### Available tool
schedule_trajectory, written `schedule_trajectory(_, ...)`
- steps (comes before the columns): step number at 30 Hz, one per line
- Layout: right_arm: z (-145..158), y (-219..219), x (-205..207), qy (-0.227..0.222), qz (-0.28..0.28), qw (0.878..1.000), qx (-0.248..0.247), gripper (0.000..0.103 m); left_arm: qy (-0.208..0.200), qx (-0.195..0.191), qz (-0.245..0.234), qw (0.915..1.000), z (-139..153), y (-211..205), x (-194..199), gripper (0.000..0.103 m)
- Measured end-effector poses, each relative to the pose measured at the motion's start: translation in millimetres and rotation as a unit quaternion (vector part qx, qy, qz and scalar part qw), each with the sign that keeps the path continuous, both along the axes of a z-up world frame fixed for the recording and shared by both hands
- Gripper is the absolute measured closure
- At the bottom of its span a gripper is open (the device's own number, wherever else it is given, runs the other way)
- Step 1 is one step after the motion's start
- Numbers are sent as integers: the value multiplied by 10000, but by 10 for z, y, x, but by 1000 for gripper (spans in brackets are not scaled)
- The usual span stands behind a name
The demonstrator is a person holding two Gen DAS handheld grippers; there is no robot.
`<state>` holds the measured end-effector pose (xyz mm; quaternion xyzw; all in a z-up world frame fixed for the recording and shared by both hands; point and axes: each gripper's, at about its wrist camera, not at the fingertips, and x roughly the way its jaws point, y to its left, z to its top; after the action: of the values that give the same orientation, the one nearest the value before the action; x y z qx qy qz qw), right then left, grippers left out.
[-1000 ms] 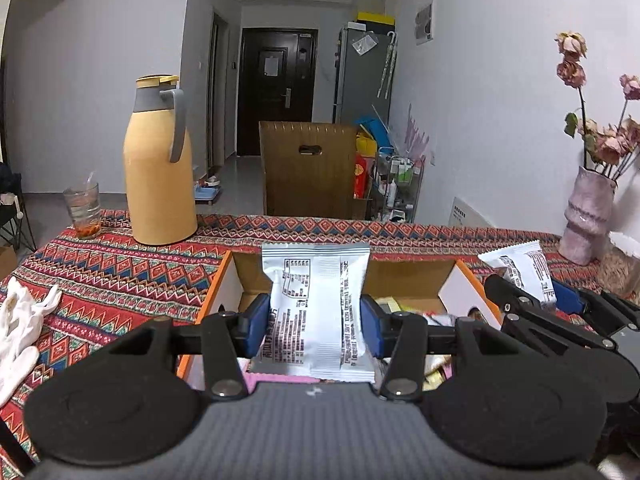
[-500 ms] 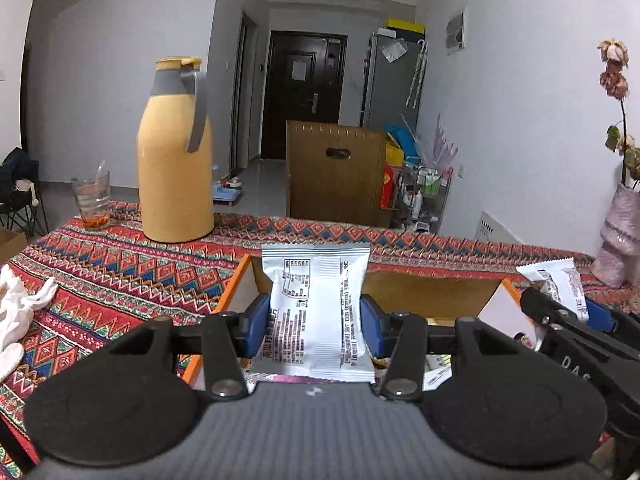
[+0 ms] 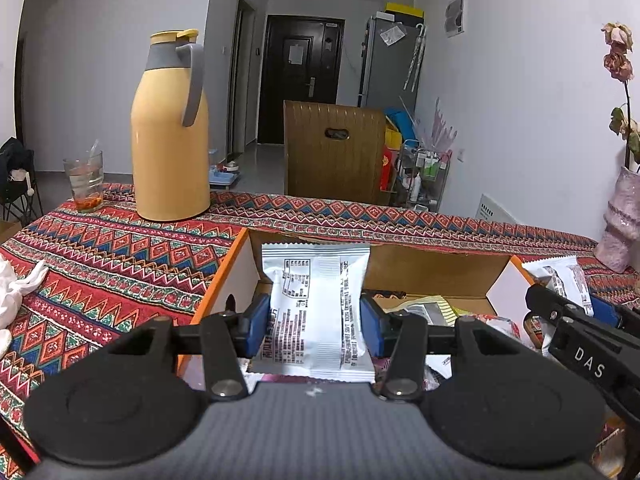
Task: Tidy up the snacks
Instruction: 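Carry both white packets over the box, then lower both white packets into the box and open both tools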
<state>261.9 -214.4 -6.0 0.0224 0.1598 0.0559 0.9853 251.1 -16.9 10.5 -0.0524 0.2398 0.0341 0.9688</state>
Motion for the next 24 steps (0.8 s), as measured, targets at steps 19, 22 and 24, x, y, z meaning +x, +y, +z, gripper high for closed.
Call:
schedule_trajectory(19,-12,-41,-5,157,-15,9997,170,0,-192,-108,236,9995,47,63,-94,0)
schedule_trajectory(22,-31,-34,3,232,10,9995,196,0,-159,-127,238,9995,46,63,-96,0)
schedule_trajectory(24,-44,-31,-1,239,9,9995,183,0,-139,-124,237,9995,41,62,-98,0)
